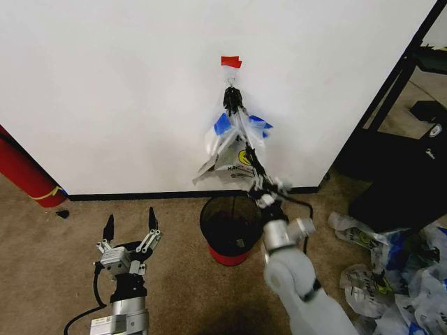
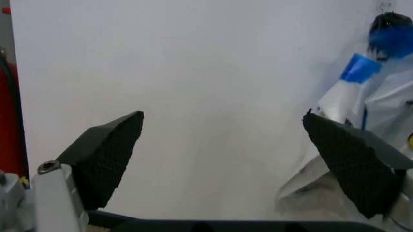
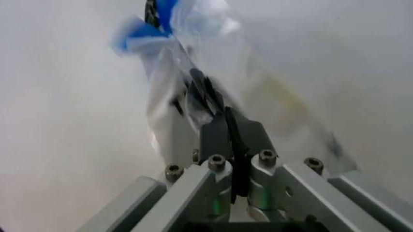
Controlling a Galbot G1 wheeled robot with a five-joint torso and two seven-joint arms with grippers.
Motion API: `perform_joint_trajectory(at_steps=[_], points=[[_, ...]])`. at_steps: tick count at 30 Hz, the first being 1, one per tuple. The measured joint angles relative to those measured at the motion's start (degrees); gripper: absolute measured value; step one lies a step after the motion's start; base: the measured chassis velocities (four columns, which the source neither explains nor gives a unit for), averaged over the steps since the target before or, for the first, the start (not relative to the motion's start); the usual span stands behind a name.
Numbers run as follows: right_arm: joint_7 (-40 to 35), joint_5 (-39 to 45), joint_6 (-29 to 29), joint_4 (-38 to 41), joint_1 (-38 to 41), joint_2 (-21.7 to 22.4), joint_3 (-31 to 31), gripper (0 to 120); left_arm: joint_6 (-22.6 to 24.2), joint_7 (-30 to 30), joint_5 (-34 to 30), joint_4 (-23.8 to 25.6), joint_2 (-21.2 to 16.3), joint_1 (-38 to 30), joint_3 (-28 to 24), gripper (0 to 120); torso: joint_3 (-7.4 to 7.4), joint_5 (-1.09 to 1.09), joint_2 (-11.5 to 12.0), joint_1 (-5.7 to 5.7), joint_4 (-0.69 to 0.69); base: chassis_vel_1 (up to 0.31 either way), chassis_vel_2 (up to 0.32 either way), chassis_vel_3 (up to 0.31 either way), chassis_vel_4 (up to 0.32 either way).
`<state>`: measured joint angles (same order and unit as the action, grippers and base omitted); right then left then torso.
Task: Pick up the garbage bag from the wall and place it over the trash bin.
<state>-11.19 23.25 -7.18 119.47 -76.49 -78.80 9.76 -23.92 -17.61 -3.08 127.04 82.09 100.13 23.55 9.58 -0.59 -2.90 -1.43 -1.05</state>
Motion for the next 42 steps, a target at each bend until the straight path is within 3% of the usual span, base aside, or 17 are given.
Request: perform_joint_trajectory(at_steps=[18,30,42], points=[[7.7,-8.4,-12.8,1.8,-16.5,-0.3,4.5,0,0.0,0.0,-0.1,-1.7,-0.8,-0.6,-1.0,98,0.0,0.0,0.0,0.0,0.02,0.0,0.0,0.0,0.0],[16.7,-11.5,-27.7,-1.9,-25.8,0.3,10.9,0,0.0,0.0,-0.2,-1.6,-0.6,-0.4,-0.8,98,0.01,0.0,0.0,0.0,0.01,0.0,0.0,0.0,0.0],[18.4,-15.1,-38.4,-1.3,-32.5,-0.9,15.2,0,-0.1,0.0,-0.2,-2.2,-0.1,-0.5,-0.8,98,0.01,-0.01,0.0,-0.01,0.01,0.0,0.0,0.0,0.0]])
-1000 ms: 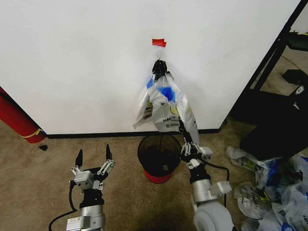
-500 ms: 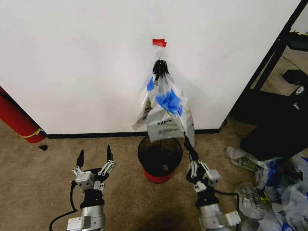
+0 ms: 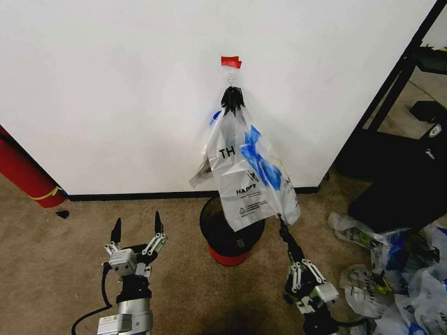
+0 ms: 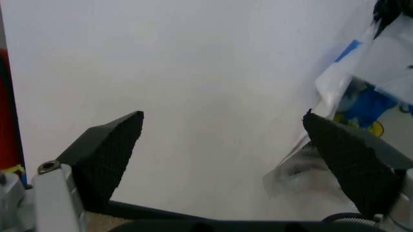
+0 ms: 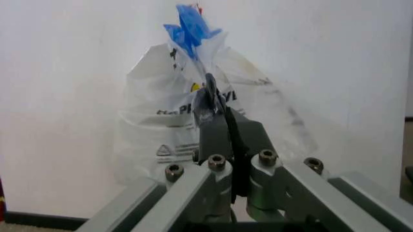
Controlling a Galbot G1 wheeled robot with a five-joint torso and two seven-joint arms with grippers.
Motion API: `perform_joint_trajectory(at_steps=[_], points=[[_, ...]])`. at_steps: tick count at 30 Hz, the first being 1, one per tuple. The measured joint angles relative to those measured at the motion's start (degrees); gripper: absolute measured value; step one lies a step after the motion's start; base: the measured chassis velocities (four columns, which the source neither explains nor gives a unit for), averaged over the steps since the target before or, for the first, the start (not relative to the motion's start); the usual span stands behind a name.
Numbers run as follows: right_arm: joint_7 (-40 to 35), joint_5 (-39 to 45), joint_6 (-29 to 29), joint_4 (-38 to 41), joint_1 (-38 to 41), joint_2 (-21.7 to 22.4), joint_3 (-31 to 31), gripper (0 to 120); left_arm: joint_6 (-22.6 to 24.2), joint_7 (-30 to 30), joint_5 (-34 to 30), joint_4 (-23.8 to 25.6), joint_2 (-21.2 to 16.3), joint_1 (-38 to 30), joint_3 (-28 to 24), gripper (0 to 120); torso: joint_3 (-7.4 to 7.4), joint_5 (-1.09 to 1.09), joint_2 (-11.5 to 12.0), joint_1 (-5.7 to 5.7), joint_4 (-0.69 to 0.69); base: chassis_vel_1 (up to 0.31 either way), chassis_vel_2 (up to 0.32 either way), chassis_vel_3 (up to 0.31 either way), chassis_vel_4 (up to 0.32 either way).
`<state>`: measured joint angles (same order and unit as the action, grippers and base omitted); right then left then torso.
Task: Pick up the garbage bag from the wall and place it over the trash bin.
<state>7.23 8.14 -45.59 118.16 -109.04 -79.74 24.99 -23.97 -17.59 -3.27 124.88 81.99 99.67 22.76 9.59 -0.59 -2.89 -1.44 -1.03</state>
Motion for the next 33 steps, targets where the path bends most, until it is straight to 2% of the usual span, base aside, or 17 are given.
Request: perform_joint_trajectory(at_steps=[3,10,25,27,30,31,33], points=[[1.4,0.1,-1.9,0.1,-2.4,-0.1,1.8,0,0.0,0.0,0.0,-0.2,0.1,0.0,0.1,98,0.0,0.0,0.0,0.0,0.0,0.0,0.0,0.0,0.0],[2.5,2.8,-2.0,-0.3,-4.5,0.4,4.3,0,0.0,0.0,0.1,-0.6,0.4,-0.1,0.1,98,0.0,0.01,0.0,0.0,0.0,0.0,0.0,0.0,0.0],[3.2,0.9,-1.7,-1.6,-2.7,2.6,8.2,0,0.0,0.0,0.1,-0.2,0.2,0.1,-0.1,98,0.0,0.01,0.0,0.0,0.0,0.0,0.0,0.0,0.0],[3.2,1.2,-1.6,-1.1,0.0,2.8,8.3,0,0.9,0.0,-0.7,1.0,-0.9,0.0,-0.7,98,0.0,0.0,0.0,0.0,0.0,0.0,0.0,0.0,0.0],[3.2,1.0,0.9,-0.3,3.6,3.0,7.9,0,3.6,0.3,-3.9,4.2,-4.8,-0.3,-2.1,98,0.01,-0.01,0.0,0.0,0.0,0.0,0.0,0.0,0.0],[3.2,1.0,0.9,-0.3,3.6,3.0,7.9,0,3.6,0.3,-3.9,4.2,-4.8,-0.3,-2.1,98,0.01,-0.01,0.0,0.0,0.0,0.0,0.0,0.0,0.0],[3.1,0.8,3.3,0.1,6.0,3.7,6.9,0,6.4,0.6,-8.0,7.4,-8.5,-0.5,-2.8,98,0.01,-0.01,0.0,0.0,0.0,0.0,0.0,0.0,0.0]])
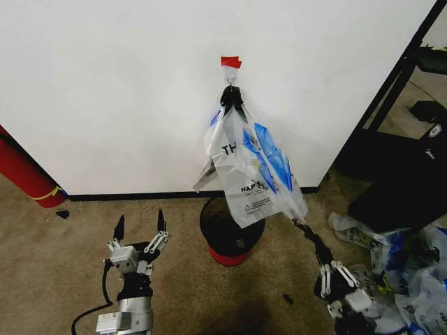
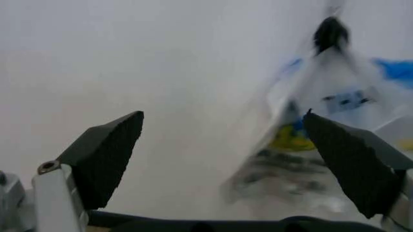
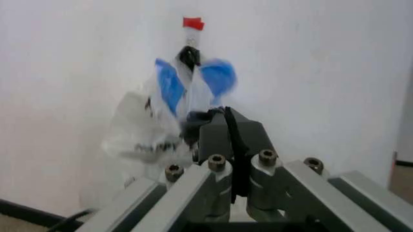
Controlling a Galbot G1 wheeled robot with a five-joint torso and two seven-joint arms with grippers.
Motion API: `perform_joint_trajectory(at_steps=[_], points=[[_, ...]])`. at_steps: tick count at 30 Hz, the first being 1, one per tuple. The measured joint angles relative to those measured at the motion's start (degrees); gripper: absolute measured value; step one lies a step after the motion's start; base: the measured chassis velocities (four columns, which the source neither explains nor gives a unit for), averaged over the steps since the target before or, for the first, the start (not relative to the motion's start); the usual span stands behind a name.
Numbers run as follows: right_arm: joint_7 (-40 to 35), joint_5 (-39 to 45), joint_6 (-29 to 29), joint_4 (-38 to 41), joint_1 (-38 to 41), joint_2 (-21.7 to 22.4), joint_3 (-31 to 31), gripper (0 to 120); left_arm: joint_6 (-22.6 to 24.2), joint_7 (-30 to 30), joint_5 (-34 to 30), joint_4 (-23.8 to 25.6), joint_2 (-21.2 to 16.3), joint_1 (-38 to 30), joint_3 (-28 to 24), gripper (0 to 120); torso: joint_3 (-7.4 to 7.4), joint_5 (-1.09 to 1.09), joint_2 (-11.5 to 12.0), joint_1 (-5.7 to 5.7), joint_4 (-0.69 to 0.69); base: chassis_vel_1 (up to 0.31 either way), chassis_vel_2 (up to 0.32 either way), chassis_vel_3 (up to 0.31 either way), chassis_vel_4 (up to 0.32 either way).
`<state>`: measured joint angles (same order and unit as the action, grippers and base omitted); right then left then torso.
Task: Pick up the garbage bag from the wall and place it over the trash bin.
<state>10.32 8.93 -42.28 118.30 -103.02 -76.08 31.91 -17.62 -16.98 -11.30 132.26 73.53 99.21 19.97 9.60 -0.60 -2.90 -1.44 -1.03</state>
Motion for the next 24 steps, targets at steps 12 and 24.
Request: perform_joint_trajectory(at_steps=[12,24], points=[[-2.2,-5.4,5.7,0.4,6.3,0.7,-4.0,0,20.4,-2.2,-40.7,11.4,-24.6,-16.3,-0.7,98,0.0,-0.01,0.0,0.0,-0.01,0.0,0.0,0.0,0.0],[-4.3,-10.6,6.9,0.5,8.0,-0.5,-5.0,0,30.9,-11.2,-56.2,3.2,-26.7,-47.9,-20.5,98,0.0,0.01,0.0,0.0,-0.01,0.0,0.0,0.0,0.0]])
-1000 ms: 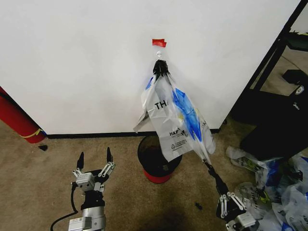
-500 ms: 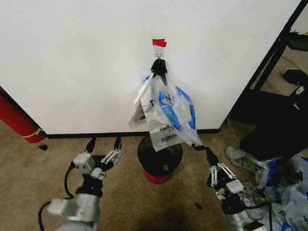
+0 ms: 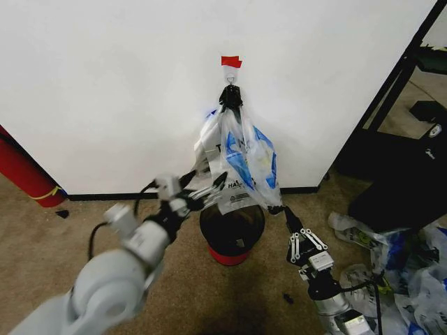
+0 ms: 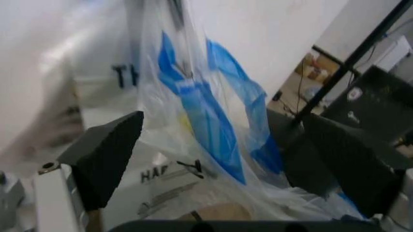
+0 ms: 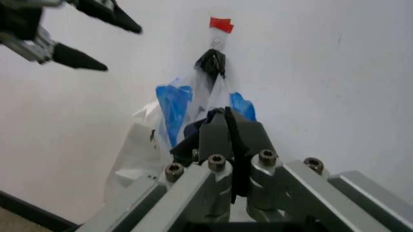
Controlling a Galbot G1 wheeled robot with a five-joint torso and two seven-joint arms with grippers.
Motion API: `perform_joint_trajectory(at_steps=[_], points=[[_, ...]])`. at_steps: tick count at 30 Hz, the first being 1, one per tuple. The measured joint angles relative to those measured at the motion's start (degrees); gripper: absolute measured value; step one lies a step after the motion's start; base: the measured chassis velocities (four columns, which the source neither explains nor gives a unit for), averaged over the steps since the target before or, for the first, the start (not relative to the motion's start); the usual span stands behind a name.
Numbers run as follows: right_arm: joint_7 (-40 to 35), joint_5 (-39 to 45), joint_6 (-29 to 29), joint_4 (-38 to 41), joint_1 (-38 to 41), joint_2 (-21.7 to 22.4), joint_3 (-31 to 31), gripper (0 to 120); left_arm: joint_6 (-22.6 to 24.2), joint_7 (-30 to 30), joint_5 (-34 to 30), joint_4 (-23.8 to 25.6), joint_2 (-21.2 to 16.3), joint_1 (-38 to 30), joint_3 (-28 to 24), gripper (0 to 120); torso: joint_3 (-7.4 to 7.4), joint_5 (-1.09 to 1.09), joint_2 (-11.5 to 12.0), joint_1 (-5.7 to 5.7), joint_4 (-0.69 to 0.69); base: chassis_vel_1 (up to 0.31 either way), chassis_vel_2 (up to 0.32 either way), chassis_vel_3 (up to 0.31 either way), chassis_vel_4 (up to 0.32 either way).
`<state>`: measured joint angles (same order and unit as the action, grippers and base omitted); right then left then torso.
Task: Pick up the garbage bag from the wall and place it over the trash bin.
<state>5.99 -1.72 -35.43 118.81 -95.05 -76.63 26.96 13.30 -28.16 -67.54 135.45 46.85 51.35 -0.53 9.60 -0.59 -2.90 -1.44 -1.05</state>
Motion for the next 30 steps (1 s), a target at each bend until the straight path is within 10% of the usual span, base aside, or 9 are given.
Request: perform_joint_trajectory(at_steps=[15,30], points=[[-0.2,-0.2,-1.0,-0.3,-1.5,-0.6,1.8,0,0.0,-3.7,-0.3,-11.9,6.6,-12.6,-10.9,94,-0.01,0.01,0.0,0.0,0.01,0.0,0.0,0.0,0.0],[-0.4,0.1,-1.2,-0.4,-1.8,-0.6,2.8,0,-1.3,-6.6,-0.5,-16.1,11.5,-15.7,-14.9,40,-0.01,0.01,0.0,0.01,0.02,0.0,0.0,0.0,0.0]])
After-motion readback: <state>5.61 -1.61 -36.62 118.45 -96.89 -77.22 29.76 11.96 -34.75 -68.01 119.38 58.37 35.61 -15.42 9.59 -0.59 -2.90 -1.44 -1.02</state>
